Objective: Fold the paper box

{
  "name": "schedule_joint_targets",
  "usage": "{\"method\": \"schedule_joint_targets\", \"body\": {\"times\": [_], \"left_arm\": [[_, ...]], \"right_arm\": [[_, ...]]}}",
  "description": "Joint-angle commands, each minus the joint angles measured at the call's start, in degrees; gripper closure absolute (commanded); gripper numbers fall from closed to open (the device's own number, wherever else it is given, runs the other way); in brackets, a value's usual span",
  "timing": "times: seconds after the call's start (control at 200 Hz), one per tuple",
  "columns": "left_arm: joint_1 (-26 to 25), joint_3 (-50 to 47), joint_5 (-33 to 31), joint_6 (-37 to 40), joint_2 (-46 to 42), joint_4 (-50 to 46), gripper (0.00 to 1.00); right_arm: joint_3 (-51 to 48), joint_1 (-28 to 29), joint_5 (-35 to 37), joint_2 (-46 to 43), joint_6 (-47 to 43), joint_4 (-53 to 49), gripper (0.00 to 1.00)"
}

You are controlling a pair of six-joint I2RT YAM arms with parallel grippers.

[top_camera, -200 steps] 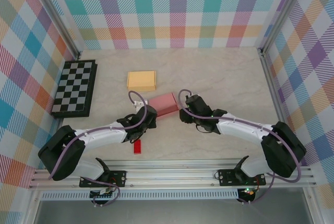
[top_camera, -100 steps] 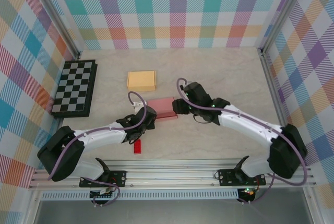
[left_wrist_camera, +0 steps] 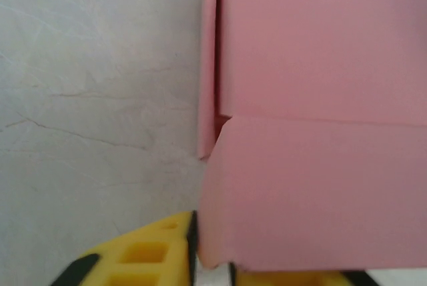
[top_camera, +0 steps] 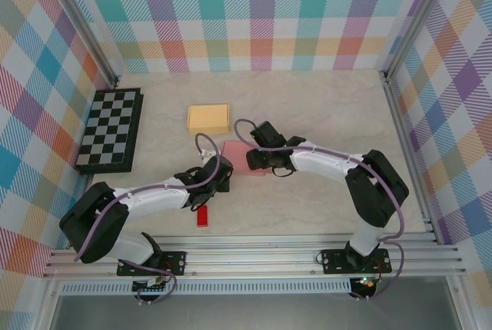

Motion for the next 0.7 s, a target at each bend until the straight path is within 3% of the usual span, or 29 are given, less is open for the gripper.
{"method": "schedule_joint_targets", "body": {"times": [0.0, 0.12, 0.305, 0.46, 0.695], "left_arm": [[-0.35, 3.42, 3.04, 0.48, -2.90, -6.31, 0.65], [0.44, 6.48, 5.00, -1.03, -7.59, -13.49, 0.51], [6.28, 6.49, 13.26, -6.45, -12.20, -13.54, 0.47], [12.36, 9.30, 20.28, -6.98, -5.31, -9.43, 0.49], [14.58, 13.65, 25.46, -8.84, 6.20, -2.76, 0.51]], "right_arm": [[-2.83, -0.35, 2.39, 0.05, -0.17, -0.34, 0.44], [-4.56, -0.41, 2.60, -0.27, 0.59, 0.22, 0.44], [-5.76, -0.45, 2.58, -1.46, 0.88, 0.91, 0.44], [-5.20, -0.48, 1.87, -2.08, -0.16, 0.69, 0.43], [-3.86, -1.75, -0.51, -3.39, 0.91, -1.11, 0.43]]}}
